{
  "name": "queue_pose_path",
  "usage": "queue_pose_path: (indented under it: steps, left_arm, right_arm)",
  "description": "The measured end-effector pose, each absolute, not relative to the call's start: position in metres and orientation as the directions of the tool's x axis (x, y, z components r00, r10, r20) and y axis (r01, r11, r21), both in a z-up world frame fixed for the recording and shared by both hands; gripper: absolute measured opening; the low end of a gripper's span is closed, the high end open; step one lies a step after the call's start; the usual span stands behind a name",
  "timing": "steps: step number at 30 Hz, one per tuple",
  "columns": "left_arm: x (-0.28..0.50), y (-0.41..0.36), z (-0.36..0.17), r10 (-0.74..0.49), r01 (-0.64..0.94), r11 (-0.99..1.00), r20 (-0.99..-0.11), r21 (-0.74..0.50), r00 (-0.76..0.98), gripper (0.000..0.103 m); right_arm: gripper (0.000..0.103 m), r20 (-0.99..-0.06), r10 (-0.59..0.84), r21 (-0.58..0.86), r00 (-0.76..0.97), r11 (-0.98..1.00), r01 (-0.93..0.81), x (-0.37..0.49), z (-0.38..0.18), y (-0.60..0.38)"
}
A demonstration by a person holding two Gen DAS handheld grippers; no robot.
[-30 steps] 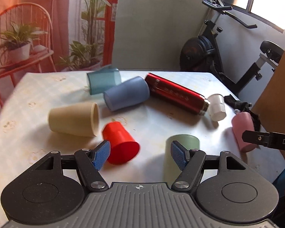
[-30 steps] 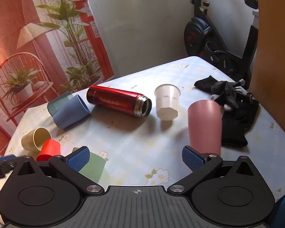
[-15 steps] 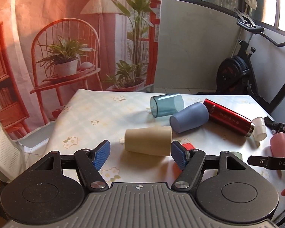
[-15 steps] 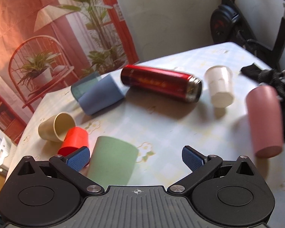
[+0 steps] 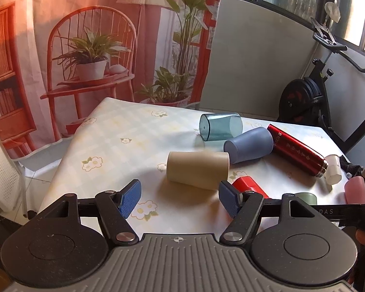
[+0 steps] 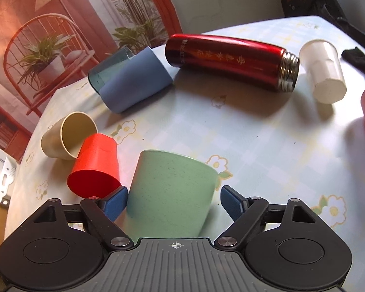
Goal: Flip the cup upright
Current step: 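Rotate the sage-green cup in the right tool until its opening faces up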
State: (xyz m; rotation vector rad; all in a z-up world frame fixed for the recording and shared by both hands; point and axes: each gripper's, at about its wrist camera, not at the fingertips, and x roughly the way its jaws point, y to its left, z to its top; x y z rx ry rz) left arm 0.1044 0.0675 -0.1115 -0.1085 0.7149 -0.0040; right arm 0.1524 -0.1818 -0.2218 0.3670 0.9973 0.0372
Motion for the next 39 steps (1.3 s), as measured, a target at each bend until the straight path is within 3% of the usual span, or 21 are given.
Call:
queue_pose_path:
  steps: [25,33,39]
  left_arm:
    - [0.100,0.065,-0.123,-0.071,-0.044,0.988,-0.695,-0.146,0.716,0.073]
    - [0.098,0.064,-0.123,-0.071,-0.056,0.986,-0.691,-0.159,0.720,0.073]
    - [0.095,0.060,-0.126,-0.085,-0.044,0.985,-0.691,-0.167,0.718,0.073]
  right_arm:
    - [0.068,-0.794,0.256,0.375,0.551,0.920,0.113,0.149,-0.221,-0.190]
    - [0.068,-0.764,0.258,0.341,0.591,0.939,0.031,0.126,-0.203,-0.188]
    - [0.068,-0.739,0.212,0.228,0.640,0.972,-0.059,0.108,-0.187,-0.181]
